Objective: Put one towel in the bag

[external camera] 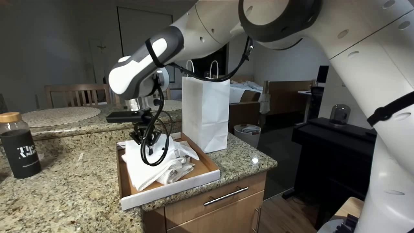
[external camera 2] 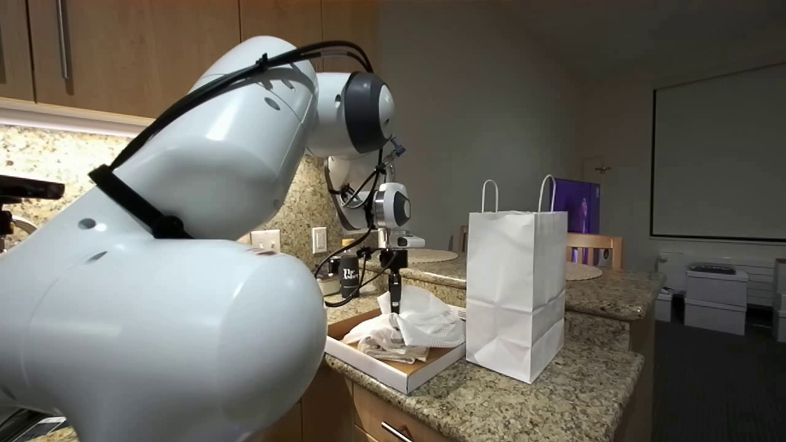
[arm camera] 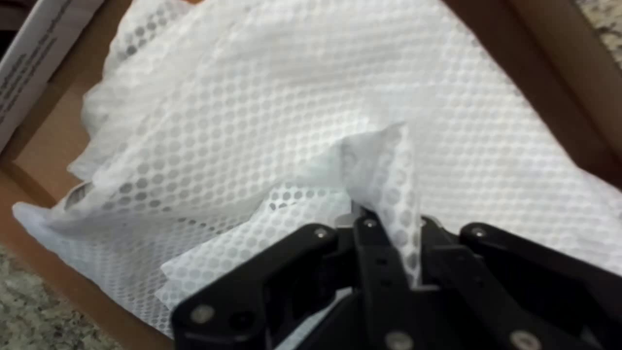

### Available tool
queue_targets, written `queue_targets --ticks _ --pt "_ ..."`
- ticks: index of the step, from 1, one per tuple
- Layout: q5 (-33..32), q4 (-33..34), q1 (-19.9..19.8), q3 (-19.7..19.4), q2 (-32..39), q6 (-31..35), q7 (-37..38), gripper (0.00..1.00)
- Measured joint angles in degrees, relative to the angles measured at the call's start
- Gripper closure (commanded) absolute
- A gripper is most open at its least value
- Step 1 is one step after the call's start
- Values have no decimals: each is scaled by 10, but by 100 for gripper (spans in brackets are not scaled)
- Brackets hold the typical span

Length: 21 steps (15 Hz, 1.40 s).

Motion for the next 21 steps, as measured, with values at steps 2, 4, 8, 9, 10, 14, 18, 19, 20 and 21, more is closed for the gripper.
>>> queue_targets --ticks 2,4,8,9,10,14,18,19,20,21 --pt "35 -36 -7 6 -31 53 0 99" --pt "70 -74 -14 11 -59 110 1 99" --pt "140 -157 -25 20 -106 244 1 99" --pt "153 -176 -25 21 -118 282 1 99" --pt "163 -195 -25 23 -130 320 4 99" --pt "168 -256 -21 25 -171 449 24 99" --pt "129 -278 -9 15 -213 478 33 99" --pt "114 -280 -2 10 -225 475 34 99" --pt "97 -280 4 6 -238 467 35 99" --pt "83 -279 10 3 -251 452 36 99"
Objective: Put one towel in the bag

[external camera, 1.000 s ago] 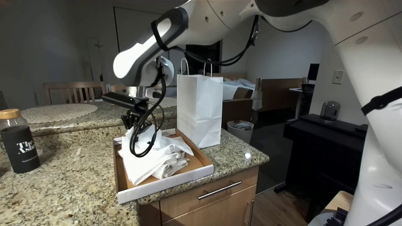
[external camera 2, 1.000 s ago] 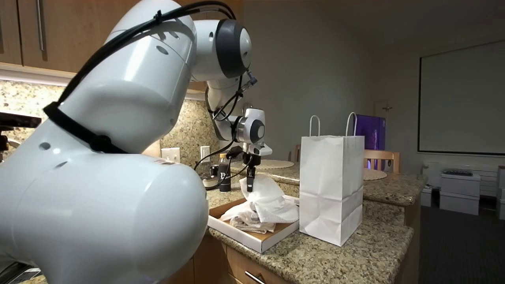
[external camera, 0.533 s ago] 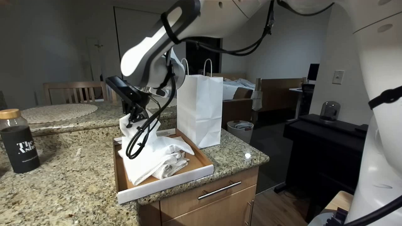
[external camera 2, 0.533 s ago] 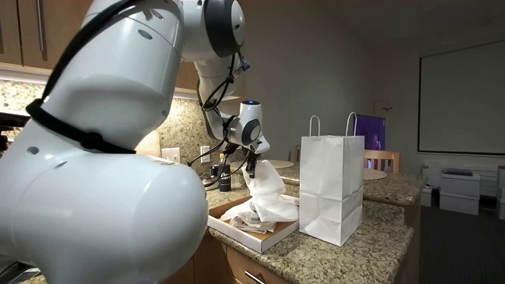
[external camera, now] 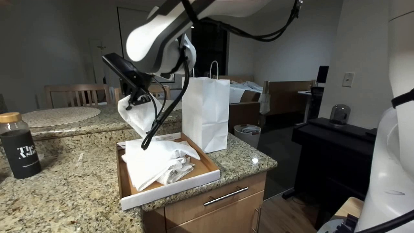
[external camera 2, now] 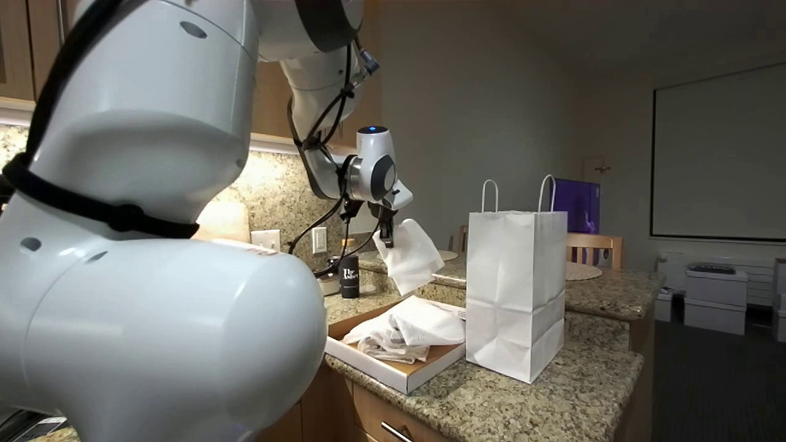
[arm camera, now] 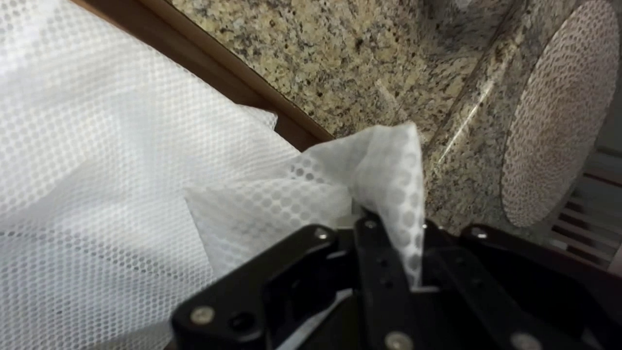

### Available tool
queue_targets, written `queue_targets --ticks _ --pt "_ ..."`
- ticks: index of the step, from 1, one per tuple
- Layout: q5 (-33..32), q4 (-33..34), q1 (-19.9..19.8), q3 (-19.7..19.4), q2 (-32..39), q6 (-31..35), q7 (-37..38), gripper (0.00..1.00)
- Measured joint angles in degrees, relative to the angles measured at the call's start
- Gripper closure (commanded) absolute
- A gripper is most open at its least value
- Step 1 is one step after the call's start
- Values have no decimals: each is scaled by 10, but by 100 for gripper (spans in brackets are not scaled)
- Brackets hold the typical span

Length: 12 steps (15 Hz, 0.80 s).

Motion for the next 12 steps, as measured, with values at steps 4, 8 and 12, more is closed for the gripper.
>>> queue_targets --ticks 4,8,12 --pt "-61 14 3 13 -58 -123 0 99" --pt "-92 51 -11 47 -120 -255 -11 99" --pt "-92 98 -31 72 -170 -326 -61 99"
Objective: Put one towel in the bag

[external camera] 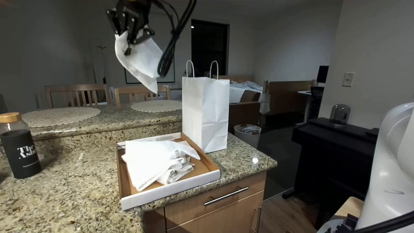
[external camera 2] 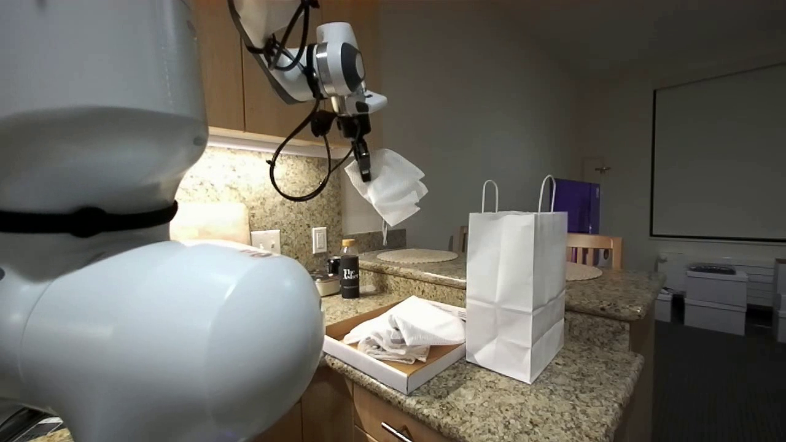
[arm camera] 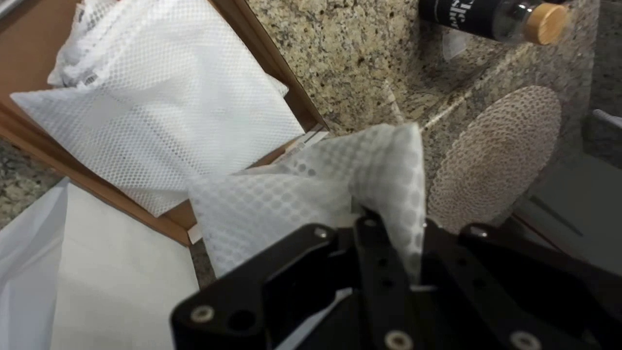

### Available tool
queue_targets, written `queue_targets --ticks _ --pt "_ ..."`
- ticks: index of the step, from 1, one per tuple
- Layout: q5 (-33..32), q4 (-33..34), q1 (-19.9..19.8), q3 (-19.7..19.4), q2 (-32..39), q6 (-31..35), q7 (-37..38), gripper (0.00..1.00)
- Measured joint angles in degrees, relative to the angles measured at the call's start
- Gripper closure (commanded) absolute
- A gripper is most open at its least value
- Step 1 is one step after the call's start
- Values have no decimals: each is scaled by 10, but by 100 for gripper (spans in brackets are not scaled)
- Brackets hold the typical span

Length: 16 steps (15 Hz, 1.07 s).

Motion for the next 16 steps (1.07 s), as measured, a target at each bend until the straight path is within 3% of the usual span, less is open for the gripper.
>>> queue_targets --ticks 4,7,11,16 --pt "75 35 -24 0 -21 -6 -86 99" --pt "144 78 -44 -11 -22 -54 -169 99" --pt "200 164 -76 -39 -20 -191 -270 99" --pt "222 311 -142 -105 13 -395 -419 99"
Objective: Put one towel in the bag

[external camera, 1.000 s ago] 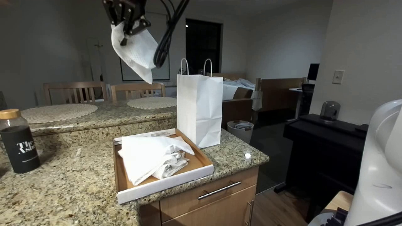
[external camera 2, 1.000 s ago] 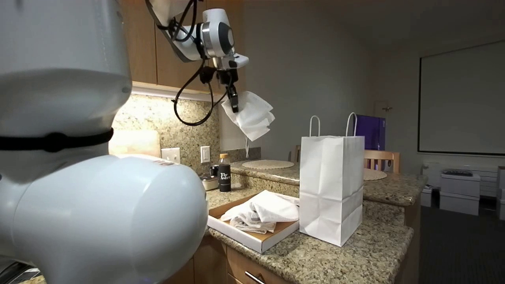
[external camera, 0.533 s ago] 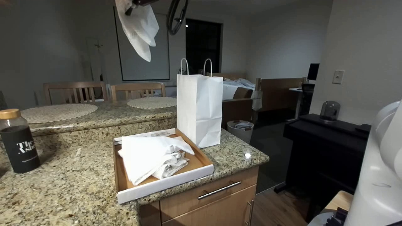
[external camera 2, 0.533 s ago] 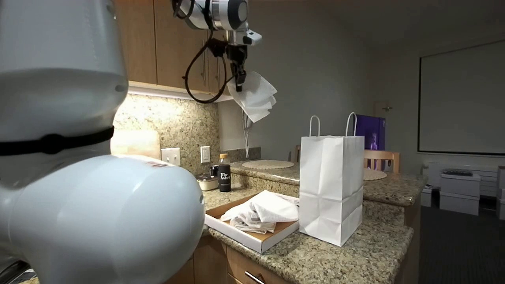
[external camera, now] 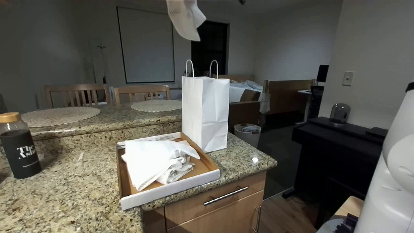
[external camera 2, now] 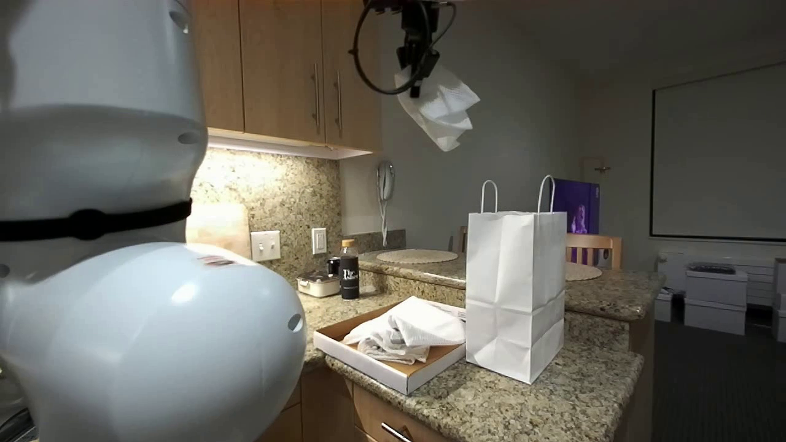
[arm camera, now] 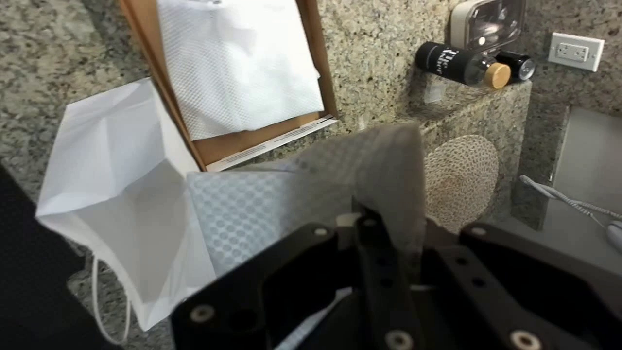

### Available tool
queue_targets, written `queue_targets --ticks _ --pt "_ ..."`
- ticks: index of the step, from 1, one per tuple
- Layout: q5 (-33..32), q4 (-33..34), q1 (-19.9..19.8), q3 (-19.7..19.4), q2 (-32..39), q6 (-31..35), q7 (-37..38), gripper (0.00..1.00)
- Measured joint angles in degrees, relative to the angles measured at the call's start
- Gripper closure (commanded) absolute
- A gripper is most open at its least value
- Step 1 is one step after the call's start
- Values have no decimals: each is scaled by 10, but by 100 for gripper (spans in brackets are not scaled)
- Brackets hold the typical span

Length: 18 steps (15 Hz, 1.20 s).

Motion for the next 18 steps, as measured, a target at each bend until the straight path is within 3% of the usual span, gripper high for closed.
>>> queue_targets --ticks 3,7,13,18 --pt "22 89 -48 -40 62 -75 -89 99" --pt "48 175 -96 -53 164 -92 -158 99" --pt "52 279 -132 -38 292 -100 -175 99" --pt "53 321 -140 -21 355 -120 -175 99"
